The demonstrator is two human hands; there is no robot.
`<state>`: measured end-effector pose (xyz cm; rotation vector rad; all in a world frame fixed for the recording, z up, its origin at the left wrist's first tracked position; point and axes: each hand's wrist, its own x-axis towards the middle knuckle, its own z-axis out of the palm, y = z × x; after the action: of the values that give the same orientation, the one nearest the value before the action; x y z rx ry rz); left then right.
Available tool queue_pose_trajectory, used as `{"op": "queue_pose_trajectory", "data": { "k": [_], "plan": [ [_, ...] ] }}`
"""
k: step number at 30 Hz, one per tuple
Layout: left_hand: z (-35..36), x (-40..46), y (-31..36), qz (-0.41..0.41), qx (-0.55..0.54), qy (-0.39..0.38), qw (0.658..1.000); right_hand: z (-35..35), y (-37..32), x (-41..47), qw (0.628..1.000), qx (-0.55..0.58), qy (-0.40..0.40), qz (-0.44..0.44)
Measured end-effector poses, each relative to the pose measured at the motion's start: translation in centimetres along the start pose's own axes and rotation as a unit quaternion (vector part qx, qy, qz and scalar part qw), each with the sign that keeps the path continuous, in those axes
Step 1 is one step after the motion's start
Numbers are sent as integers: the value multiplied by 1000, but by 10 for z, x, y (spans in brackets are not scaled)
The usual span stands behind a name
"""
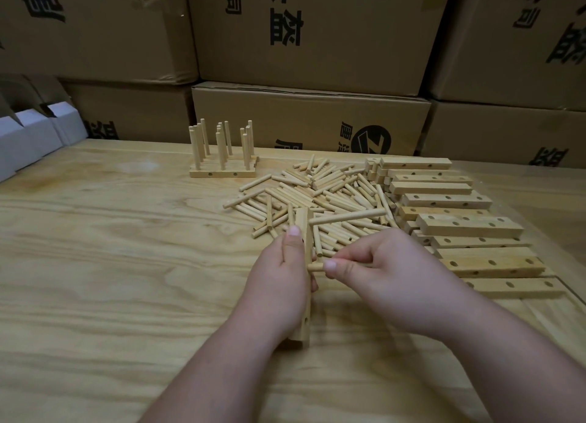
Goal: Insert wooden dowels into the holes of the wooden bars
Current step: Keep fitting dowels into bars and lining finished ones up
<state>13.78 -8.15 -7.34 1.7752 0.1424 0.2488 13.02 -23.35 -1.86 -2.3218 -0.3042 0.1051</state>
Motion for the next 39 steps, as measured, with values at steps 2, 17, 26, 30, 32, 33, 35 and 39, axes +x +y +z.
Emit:
{"op": "queue_pose_trajectory", "data": {
  "k": [2,17,26,30,32,33,35,39],
  "plan": [
    [1,0,0,4,-3,5,1000,0,0,0,1000,-5,4,-1],
    [1,0,-4,3,-42,-3,999,0,4,0,1000,20,8,4],
    [-7,1,0,-4,-191,19,981,-12,3,4,971,234,34,-32],
    [-20,13,2,-49,-365,114,923,4,16,7,991,123,43,-34],
    [-27,18,0,-33,-394,151,906,17,22,6,996,-35,22,-76],
    [-29,20,-1,-22,-403,169,899,23,23,5,991,-93,4,-95],
    [-30,22,-3,-9,-410,189,892,30,24,4,978,-162,-25,-125],
    [-25,23,-4,-24,-401,174,899,34,24,7,961,-230,-25,-150]
  ]
}}
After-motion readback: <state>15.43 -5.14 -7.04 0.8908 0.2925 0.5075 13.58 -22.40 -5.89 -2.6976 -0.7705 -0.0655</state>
